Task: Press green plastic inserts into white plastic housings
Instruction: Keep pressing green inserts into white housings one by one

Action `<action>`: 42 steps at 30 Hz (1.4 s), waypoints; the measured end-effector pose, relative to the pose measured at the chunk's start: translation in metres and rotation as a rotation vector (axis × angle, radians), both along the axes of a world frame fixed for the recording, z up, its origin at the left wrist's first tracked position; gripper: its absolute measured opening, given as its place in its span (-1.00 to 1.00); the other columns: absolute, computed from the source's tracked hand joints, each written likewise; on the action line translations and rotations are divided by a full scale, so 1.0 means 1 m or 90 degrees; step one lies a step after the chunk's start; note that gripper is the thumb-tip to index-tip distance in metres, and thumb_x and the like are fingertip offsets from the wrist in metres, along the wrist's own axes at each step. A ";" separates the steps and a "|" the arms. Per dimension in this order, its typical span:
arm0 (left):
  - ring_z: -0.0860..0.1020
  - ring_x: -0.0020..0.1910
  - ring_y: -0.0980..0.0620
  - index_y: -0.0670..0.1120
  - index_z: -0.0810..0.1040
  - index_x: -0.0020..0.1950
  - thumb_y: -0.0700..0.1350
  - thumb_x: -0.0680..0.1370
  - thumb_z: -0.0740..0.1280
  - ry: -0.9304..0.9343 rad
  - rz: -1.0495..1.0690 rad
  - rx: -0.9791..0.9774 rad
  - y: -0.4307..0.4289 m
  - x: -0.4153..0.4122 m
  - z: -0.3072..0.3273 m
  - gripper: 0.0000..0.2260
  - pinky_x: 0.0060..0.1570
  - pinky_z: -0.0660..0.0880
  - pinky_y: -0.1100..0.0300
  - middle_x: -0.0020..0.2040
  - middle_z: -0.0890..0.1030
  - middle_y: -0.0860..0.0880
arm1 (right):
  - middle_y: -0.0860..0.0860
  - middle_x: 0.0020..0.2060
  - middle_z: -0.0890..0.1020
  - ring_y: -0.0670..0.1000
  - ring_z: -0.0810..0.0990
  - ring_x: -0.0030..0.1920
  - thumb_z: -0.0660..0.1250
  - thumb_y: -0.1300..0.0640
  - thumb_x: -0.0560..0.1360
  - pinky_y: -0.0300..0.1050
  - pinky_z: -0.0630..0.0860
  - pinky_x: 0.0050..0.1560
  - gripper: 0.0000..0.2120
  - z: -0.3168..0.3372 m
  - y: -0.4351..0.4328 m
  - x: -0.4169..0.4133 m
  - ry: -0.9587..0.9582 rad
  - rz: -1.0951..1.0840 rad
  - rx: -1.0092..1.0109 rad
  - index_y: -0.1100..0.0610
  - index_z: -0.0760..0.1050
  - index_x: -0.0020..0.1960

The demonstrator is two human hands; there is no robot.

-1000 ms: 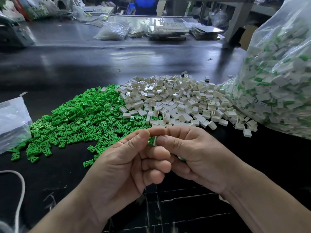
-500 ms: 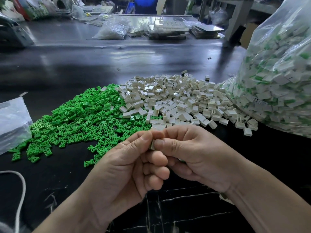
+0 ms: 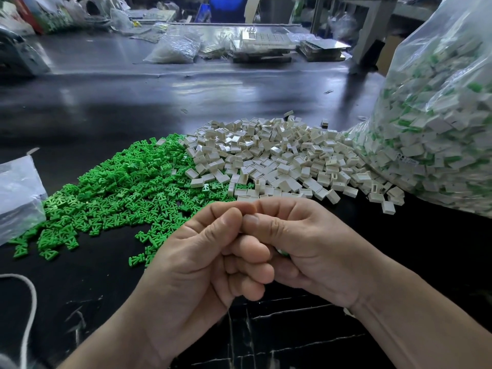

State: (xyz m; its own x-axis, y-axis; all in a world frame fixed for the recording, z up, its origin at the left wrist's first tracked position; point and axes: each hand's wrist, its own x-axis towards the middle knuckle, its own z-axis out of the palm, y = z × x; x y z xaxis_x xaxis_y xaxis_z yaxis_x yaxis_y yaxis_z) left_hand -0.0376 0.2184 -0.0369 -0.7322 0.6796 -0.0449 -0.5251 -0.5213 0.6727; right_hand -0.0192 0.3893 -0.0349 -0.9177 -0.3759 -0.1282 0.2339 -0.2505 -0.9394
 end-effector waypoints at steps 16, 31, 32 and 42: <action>0.58 -0.29 0.22 0.18 0.61 -0.08 0.21 0.44 0.31 0.564 0.273 -0.741 -0.021 -0.014 -0.009 -0.82 -0.36 0.51 0.35 -0.23 0.64 0.17 | 0.08 -0.26 0.57 -0.09 0.46 -0.51 0.39 0.14 0.48 -0.32 0.31 -0.66 -0.90 -0.001 0.028 -0.014 -0.021 -0.155 -0.188 0.12 0.53 -0.18; 0.40 -0.15 0.18 0.21 0.30 0.01 0.36 0.46 0.19 0.848 0.113 -1.195 -0.022 -0.009 -0.007 -0.71 -0.30 0.26 0.23 -0.10 0.45 0.21 | -0.11 -0.21 0.56 0.02 0.56 -0.10 0.29 -0.14 0.58 -0.05 0.56 -0.05 -0.82 -0.001 0.004 -0.007 0.197 -0.036 0.935 -0.11 0.54 0.12; 0.41 -0.15 0.18 0.20 0.33 0.01 0.31 0.49 0.20 0.857 0.121 -1.182 -0.021 -0.010 -0.008 -0.76 -0.30 0.27 0.24 -0.10 0.46 0.20 | -0.10 -0.21 0.56 0.03 0.56 -0.11 0.28 -0.12 0.59 -0.05 0.56 -0.06 -0.84 -0.001 0.004 -0.007 0.210 -0.031 0.937 -0.09 0.53 0.09; 0.47 -0.31 0.09 0.10 0.61 -0.08 0.24 0.50 0.23 0.952 0.235 -1.010 -0.007 -0.005 -0.013 -0.73 -0.37 0.43 0.17 -0.24 0.48 0.14 | -0.08 -0.30 0.63 -0.18 0.53 -0.35 0.22 -0.09 0.62 -0.20 0.42 -0.32 -0.86 -0.008 0.009 -0.007 0.215 -0.159 0.735 -0.06 0.49 -0.01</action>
State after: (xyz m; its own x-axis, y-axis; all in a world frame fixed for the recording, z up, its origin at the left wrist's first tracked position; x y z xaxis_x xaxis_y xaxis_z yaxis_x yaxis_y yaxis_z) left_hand -0.0430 0.2114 -0.0499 -0.7982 0.5261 0.2935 0.5918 0.7757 0.2191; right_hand -0.0260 0.3980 -0.0429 -0.9999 -0.0085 -0.0105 0.0003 0.7655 -0.6435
